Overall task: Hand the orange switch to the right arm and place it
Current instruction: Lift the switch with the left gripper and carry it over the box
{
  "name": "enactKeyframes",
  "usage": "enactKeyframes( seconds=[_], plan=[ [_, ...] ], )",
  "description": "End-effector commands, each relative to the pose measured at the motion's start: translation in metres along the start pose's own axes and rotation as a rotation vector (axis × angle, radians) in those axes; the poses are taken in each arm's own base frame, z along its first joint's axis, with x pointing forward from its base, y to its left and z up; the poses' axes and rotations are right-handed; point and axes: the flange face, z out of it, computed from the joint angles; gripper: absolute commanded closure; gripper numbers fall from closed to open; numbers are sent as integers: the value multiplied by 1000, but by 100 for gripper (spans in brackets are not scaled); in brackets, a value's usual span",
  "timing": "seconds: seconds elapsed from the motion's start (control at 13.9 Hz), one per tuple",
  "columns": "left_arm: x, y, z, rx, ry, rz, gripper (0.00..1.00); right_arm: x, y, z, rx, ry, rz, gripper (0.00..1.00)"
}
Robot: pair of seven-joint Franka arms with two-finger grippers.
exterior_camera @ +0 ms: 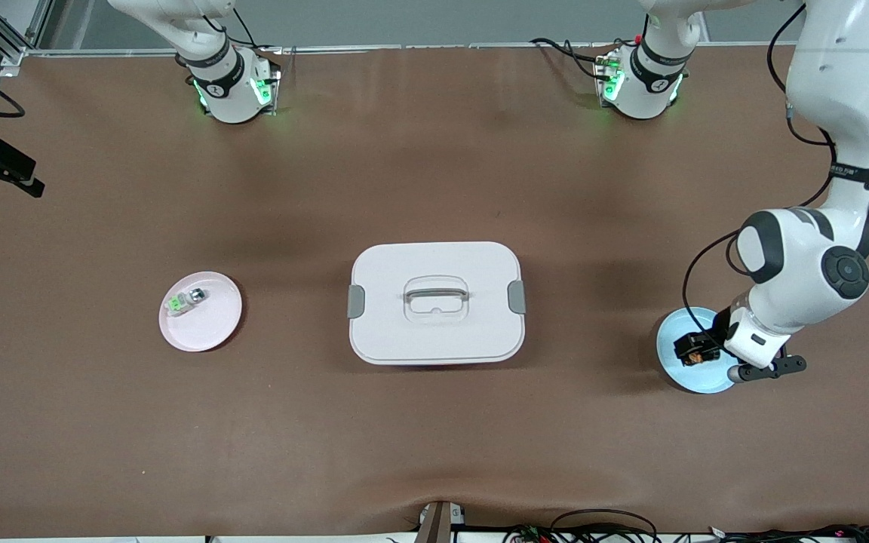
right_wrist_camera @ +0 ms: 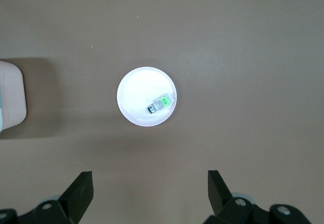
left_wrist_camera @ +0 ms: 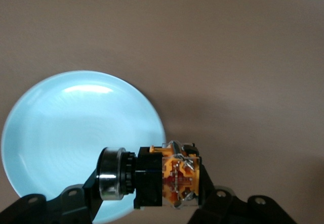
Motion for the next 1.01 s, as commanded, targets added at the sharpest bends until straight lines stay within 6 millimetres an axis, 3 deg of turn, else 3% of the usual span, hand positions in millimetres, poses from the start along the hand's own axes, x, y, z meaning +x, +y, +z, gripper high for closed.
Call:
enactKeyframes(
  seconds=[0.0,0.65,0.86,0.93],
  plan=[
    [-15,48,-53,-62,-75,-165,100,-4,6,-8,-9,14,24,0],
    [-116,278,-136,-170,-259,-924,100,-2,6,-10,-2,29,17,0],
    [-153,339,-154,-172,-324,-1125,100,-7,1,-6,80,-15,6,0],
    [-157,353,-158,-175,-348,-1199,100,-8,-3,-4,162,-21,12,0]
  ],
)
